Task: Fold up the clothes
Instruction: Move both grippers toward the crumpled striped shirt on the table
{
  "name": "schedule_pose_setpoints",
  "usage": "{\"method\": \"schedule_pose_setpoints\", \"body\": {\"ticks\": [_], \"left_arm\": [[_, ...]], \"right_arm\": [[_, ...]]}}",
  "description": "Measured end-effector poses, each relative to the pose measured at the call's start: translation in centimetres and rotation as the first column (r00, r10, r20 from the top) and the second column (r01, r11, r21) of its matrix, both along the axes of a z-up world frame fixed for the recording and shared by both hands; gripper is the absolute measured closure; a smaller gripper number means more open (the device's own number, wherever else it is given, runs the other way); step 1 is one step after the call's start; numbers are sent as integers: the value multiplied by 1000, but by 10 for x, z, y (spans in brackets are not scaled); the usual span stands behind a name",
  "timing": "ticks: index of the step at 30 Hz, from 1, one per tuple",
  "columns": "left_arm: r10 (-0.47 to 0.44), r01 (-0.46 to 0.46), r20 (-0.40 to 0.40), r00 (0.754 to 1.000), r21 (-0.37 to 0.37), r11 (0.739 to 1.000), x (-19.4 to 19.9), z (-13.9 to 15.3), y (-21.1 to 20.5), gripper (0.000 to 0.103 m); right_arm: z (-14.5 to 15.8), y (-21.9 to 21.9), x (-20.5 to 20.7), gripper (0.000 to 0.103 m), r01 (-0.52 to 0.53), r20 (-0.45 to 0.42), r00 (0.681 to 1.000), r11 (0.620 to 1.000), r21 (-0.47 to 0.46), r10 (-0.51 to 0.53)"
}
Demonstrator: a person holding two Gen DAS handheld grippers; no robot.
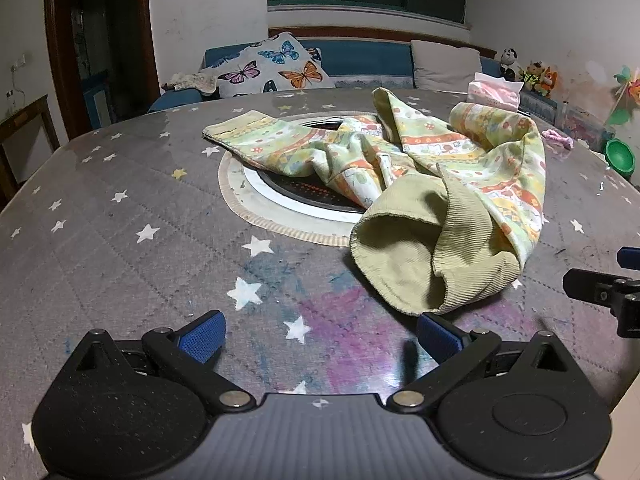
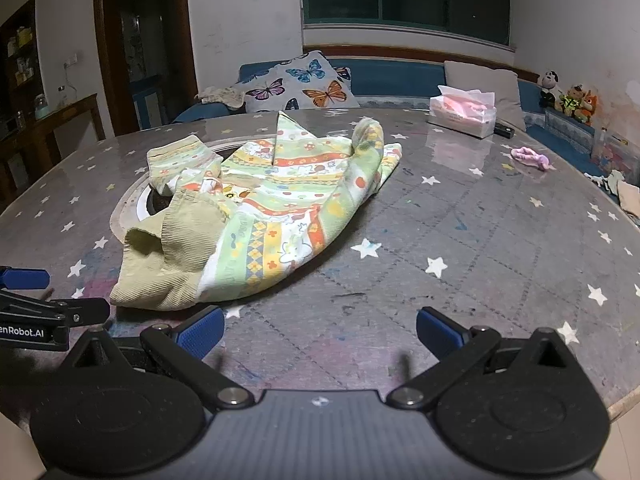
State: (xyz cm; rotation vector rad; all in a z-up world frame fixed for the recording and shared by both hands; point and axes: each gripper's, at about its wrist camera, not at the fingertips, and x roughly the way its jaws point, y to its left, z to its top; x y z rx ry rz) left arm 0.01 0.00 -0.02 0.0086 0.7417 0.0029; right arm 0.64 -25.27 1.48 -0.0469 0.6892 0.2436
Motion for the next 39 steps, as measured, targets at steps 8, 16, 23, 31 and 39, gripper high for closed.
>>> {"method": "schedule_pose_setpoints", "body": {"ticks": [8, 16, 23, 31, 39], "left_arm": [[0, 0, 0, 1000, -1, 1000, 2, -4, 0, 0], [1, -1, -4, 1000, -4, 1000, 11, 2, 4, 0], [21, -21, 19, 1000, -3, 1000, 21, 11, 11, 0], [31, -31, 34, 999, 5, 1000, 39, 17, 18, 0], [6, -7, 48, 999, 16, 1000, 61, 23, 19, 9]], "right_arm": [[-1, 4, 4, 0, -2, -7, 1000, 1000, -4, 2], [3, 6, 15, 0, -20, -3, 1000, 1000, 0, 20], [7, 11, 28, 0, -25, 8, 1000, 1000, -7, 25], [13, 14, 50, 3, -36, 17, 999, 999, -24, 36], [22, 21, 74, 9, -40, 37, 998, 998, -40, 42]]}}
